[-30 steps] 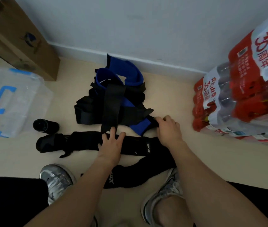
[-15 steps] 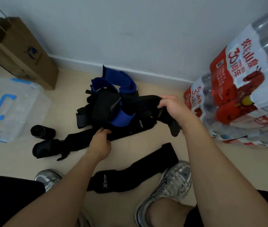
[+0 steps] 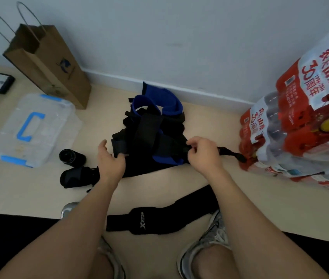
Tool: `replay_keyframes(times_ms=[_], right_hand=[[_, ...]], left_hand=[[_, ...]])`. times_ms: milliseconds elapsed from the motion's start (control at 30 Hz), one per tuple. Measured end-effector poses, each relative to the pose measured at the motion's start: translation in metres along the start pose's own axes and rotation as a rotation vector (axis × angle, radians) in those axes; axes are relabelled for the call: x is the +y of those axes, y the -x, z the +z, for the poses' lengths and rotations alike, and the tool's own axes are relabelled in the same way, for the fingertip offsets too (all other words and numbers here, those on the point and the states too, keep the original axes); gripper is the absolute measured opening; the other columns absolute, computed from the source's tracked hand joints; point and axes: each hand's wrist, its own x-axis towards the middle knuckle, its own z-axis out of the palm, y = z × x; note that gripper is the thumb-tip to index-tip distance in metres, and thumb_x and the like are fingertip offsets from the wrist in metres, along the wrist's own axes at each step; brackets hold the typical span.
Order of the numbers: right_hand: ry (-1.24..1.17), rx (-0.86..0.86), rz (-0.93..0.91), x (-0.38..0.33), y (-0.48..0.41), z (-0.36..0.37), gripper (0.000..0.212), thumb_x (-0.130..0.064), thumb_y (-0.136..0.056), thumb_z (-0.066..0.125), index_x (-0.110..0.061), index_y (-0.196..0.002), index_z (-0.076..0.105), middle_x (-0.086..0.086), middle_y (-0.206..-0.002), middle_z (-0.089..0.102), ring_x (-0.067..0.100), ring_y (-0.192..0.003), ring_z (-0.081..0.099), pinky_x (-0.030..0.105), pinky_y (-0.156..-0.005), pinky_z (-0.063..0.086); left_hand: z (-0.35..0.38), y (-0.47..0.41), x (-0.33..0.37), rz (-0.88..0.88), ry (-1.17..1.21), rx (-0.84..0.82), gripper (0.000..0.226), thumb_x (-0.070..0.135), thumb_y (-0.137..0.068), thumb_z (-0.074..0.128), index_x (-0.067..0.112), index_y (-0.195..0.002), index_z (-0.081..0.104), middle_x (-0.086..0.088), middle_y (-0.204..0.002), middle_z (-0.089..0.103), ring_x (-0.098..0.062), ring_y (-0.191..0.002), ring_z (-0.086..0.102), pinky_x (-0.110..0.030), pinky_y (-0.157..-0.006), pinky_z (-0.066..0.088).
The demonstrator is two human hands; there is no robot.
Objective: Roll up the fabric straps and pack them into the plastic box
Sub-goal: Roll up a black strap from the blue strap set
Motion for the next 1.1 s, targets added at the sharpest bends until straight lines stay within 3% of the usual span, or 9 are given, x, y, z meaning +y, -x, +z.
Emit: replay_keyframes(times_ms=[133,267,400,467,600,700,800,1000,1100], right_hand=[[0.164,0.049,-0.204,-0.029,0.003,0.035,0.025,-0.013,-0.095,0.067,-0.021,-0.119,0.070,0.003,-0.118,0.062,0.026,-0.111,0.061,0.042,-0.096,0.053],[0.215,0.017,-0.293,-0.054,-0.004,0.063,0.056,-0.033,-0.097,0.067,-0.028,-0.149,0.047,0.008,-0.136,0.048,0.030,-0.118,0.055,0.046,-0.097,0.054],[-0.134,-0.087,0.070,-0.083,-0.024,0.082,0.109,-0.066,-0.086,0.073,-0.043,-0.166,0.003,0.013,-0.157,0.044,0.041,-0.137,0.047,0.059,-0.112,0.046],[-0.244,-0.034,0.248,-0.087,-0.040,0.085,0.121,-0.059,-0.079,0.085,-0.031,-0.167,0.007,0.011,-0.153,0.055,0.039,-0.141,0.050,0.060,-0.117,0.043],[-0.545,-0.108,0.287,-0.086,-0.067,0.072,0.028,-0.012,-0.084,0.082,-0.021,-0.110,0.076,0.003,-0.098,0.081,0.027,-0.100,0.077,0.049,-0.094,0.064],[-0.794,-0.005,0.240,-0.085,-0.076,0.041,0.034,0.010,-0.083,0.058,-0.017,-0.088,0.079,0.001,-0.072,0.077,0.024,-0.067,0.074,0.033,-0.062,0.062],[-1.065,0.113,0.187,-0.082,-0.080,-0.004,0.041,0.010,-0.072,0.040,-0.021,-0.064,0.066,-0.001,-0.054,0.049,0.016,-0.044,0.040,0.026,-0.045,0.036],[-1.056,0.037,0.042,-0.064,-0.070,-0.062,0.014,-0.021,-0.095,0.075,-0.007,-0.094,0.071,0.017,-0.086,0.065,0.014,-0.048,0.052,0.025,-0.044,0.039],[-1.001,0.130,0.207,-0.039,-0.059,-0.050,0.013,-0.009,-0.092,0.071,0.002,-0.098,0.073,0.025,-0.099,0.074,0.033,-0.083,0.074,0.043,-0.075,0.059]], left_hand=[[0.000,-0.032,0.013,-0.059,0.055,-0.177,0.068,0.036,-0.109,0.060,0.040,-0.167,0.026,-0.006,-0.169,0.034,-0.030,-0.140,0.054,-0.052,-0.114,0.052],[0.008,-0.044,0.013,-0.084,-0.184,-0.309,0.050,0.028,-0.091,0.083,0.037,-0.133,0.059,-0.007,-0.137,0.036,-0.024,-0.097,0.062,-0.034,-0.071,0.064],[0.013,-0.025,0.009,0.334,-0.359,-0.231,0.034,0.003,-0.079,0.080,0.022,-0.092,0.056,-0.012,-0.123,0.055,-0.019,-0.090,0.055,-0.030,-0.083,0.052],[0.014,-0.013,0.010,0.546,-0.387,-0.174,0.040,-0.005,-0.075,0.075,0.023,-0.090,0.052,-0.006,-0.126,0.054,-0.019,-0.093,0.054,-0.023,-0.084,0.043],[0.017,-0.003,0.015,0.804,-0.392,-0.080,0.032,-0.001,-0.086,0.073,0.019,-0.098,0.051,0.000,-0.118,0.055,-0.020,-0.096,0.057,-0.030,-0.085,0.049],[0.011,-0.012,0.023,0.648,-0.266,0.102,0.029,0.029,-0.097,0.075,0.020,-0.088,0.049,0.007,-0.096,0.052,-0.006,-0.078,0.048,-0.016,-0.071,0.037],[0.002,-0.025,0.026,0.273,-0.091,0.172,0.047,0.055,-0.095,0.074,0.019,-0.074,0.051,0.008,-0.074,0.054,-0.007,-0.068,0.051,-0.021,-0.064,0.038],[-0.002,-0.018,0.030,-0.103,0.232,0.020,0.043,0.008,-0.090,0.081,0.022,-0.116,0.050,-0.006,-0.108,0.066,-0.024,-0.088,0.071,-0.034,-0.066,0.060],[-0.001,-0.011,0.041,-0.176,0.292,0.020,0.058,0.022,-0.092,0.084,0.020,-0.138,0.049,-0.004,-0.117,0.065,-0.021,-0.097,0.070,-0.034,-0.074,0.061]])
